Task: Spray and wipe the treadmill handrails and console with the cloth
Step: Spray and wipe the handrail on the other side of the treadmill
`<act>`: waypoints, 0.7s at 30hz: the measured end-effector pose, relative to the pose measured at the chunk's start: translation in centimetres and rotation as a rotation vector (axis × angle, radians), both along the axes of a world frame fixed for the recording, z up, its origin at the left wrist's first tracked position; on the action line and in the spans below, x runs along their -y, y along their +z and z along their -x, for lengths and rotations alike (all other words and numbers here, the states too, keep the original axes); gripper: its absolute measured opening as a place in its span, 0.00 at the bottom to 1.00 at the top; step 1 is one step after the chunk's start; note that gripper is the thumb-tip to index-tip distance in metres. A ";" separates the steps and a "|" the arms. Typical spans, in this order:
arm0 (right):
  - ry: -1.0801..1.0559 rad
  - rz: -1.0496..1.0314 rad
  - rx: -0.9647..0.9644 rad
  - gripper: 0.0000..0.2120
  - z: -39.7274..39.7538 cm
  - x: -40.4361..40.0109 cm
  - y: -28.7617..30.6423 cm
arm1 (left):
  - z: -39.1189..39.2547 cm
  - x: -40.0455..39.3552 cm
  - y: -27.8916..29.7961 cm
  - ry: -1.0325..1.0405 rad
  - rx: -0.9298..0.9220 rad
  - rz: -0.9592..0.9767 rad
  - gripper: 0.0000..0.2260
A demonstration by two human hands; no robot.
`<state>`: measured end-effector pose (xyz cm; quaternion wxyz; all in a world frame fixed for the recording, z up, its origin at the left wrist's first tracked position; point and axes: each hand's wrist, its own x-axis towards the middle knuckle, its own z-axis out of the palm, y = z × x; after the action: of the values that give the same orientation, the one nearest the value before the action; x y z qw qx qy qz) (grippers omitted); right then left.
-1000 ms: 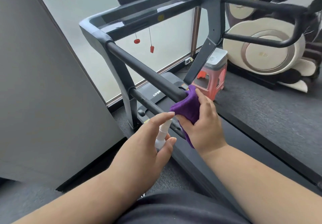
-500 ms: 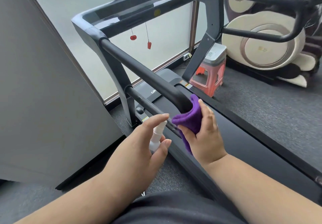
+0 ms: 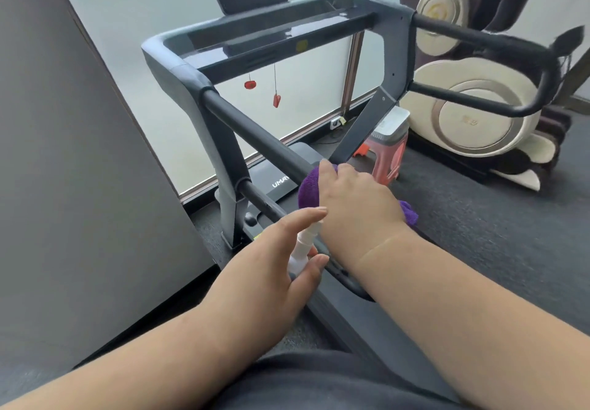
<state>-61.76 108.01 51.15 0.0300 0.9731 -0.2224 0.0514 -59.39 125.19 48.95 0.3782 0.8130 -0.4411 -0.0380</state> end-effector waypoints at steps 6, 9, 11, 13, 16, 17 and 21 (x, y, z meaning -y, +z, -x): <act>-0.084 0.031 -0.109 0.29 -8.1 -1.4 0.5 | -6.6 -1.3 0.8 -0.014 -0.008 0.043 0.23; -0.093 0.068 -0.119 0.31 -11.9 -1.8 0.5 | -10.1 -2.4 0.8 -0.010 -0.019 0.071 0.23; -0.088 0.090 -0.126 0.34 -14.5 -2.3 0.5 | -12.4 -3.3 0.7 -0.011 -0.032 0.087 0.23; -0.088 0.099 -0.113 0.38 -17.2 -2.6 0.5 | -14.8 -4.1 0.5 -0.006 -0.041 0.097 0.22; -0.104 0.094 -0.070 0.36 -21.4 -3.0 0.3 | -18.1 -5.4 0.1 0.010 -0.049 0.100 0.22; -0.107 0.098 -0.057 0.34 -22.7 -3.1 0.3 | -19.1 -5.8 0.0 0.012 -0.051 0.102 0.22; -0.110 0.104 -0.029 0.31 -28.1 -3.3 -0.1 | -22.7 -7.3 -0.5 0.035 -0.062 0.101 0.21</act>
<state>-33.70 111.29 51.06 0.0864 0.9572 -0.2720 0.0472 -36.70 132.50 48.44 0.4328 0.7989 -0.4162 -0.0340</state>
